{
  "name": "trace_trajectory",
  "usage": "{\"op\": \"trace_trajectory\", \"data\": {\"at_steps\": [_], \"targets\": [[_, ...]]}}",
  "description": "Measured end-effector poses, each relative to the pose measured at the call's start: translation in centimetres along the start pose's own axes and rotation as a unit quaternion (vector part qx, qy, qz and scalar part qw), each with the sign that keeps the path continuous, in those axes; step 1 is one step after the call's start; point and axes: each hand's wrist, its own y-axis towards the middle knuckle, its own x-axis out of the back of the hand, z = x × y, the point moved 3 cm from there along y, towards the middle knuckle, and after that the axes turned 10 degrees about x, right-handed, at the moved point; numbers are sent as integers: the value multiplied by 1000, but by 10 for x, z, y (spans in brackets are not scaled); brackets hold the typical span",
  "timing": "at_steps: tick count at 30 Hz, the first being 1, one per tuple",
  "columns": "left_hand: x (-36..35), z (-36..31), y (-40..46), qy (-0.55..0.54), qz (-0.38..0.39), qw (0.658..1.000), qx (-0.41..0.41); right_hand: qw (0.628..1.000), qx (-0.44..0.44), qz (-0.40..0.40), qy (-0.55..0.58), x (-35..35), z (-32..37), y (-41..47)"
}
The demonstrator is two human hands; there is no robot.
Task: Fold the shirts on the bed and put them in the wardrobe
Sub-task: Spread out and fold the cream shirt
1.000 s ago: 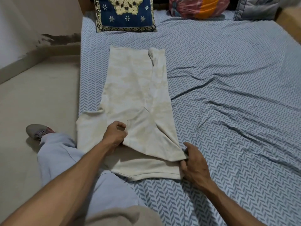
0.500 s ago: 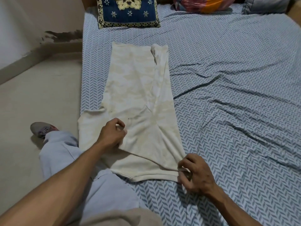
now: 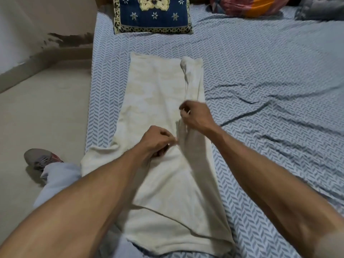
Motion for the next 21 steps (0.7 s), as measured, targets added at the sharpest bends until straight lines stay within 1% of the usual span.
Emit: {"op": "trace_trajectory", "data": {"at_steps": [3,5,7,11,14,16,18,21], "targets": [[3,-2,10,-20,90,994,61,999,-3,4,-45,3,-9,73],[5,-5,18,-27,133,986,100,997,-13,2,-73,5,-18,117],[7,-5,27,-40,163,979,119,996,-32,1,-78,6,-26,156],[7,3,37,-43,185,973,127,984,-99,-31,-142,11,-43,206],[9,4,43,-34,198,972,124,980,-135,-11,-147,9,-52,224],[9,4,44,-37,205,970,121,978,-152,-17,-145,10,-56,230],[10,5,44,-35,206,971,114,980,-156,-62,-110,10,-58,237],[11,5,44,-32,206,972,104,977,-152,-148,-21,13,-55,244]]}}
